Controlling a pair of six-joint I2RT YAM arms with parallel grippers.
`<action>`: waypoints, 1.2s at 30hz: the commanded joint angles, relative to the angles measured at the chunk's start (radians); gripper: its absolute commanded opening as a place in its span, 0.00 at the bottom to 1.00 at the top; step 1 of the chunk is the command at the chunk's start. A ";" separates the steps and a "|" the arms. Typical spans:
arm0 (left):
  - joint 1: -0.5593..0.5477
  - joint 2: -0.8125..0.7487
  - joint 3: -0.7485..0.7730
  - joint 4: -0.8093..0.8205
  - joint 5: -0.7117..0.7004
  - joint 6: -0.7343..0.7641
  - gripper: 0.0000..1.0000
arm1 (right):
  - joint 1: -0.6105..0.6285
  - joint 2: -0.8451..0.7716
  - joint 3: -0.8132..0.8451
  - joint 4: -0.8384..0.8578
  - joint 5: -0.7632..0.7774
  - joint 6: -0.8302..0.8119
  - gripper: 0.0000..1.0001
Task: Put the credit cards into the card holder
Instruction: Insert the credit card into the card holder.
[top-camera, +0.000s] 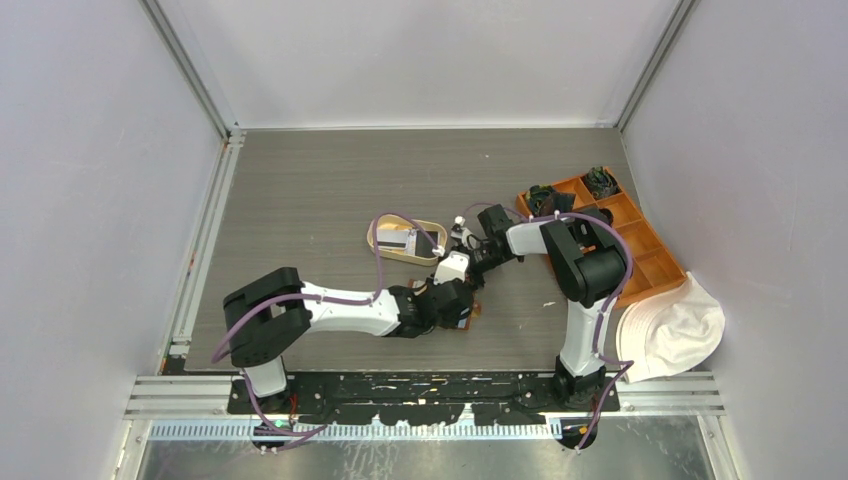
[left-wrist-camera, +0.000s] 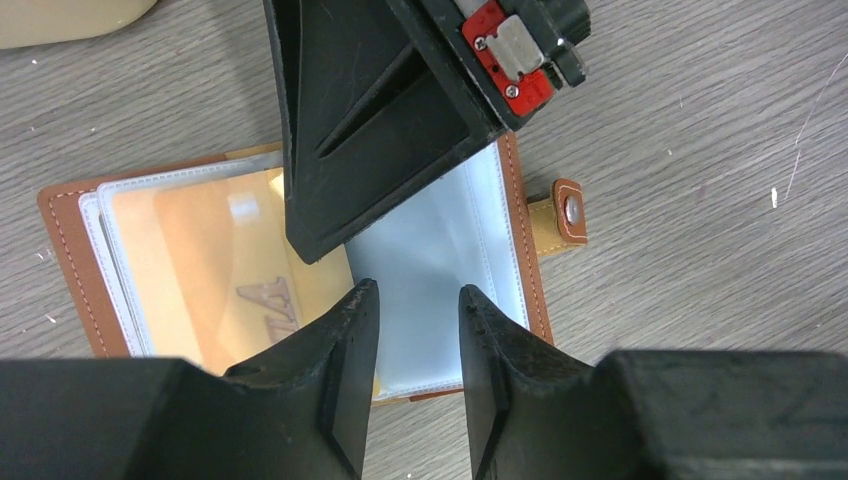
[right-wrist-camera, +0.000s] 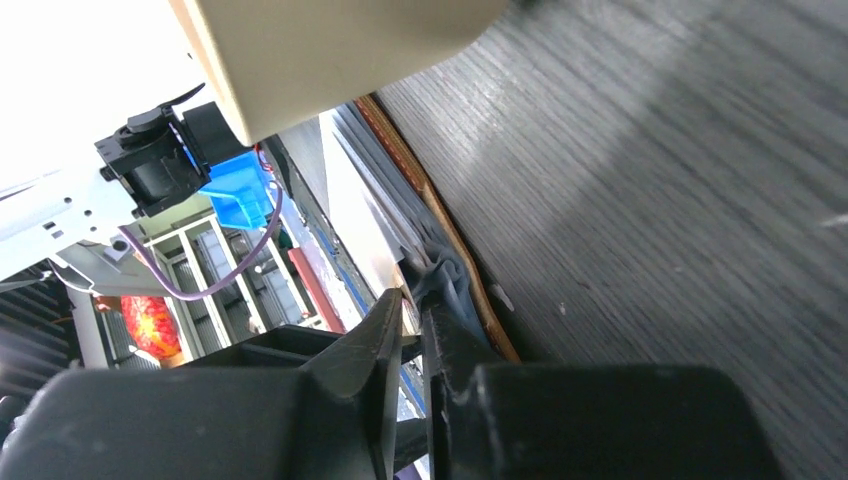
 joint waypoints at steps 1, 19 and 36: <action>-0.003 -0.017 0.009 -0.034 -0.068 0.010 0.37 | 0.005 0.007 0.021 -0.013 0.034 -0.019 0.20; 0.009 -0.070 -0.023 -0.032 -0.111 0.043 0.39 | 0.003 -0.034 0.039 -0.056 0.038 -0.065 0.44; 0.030 -0.438 -0.324 0.185 -0.019 0.116 0.52 | 0.000 -0.141 0.078 -0.171 0.059 -0.211 0.46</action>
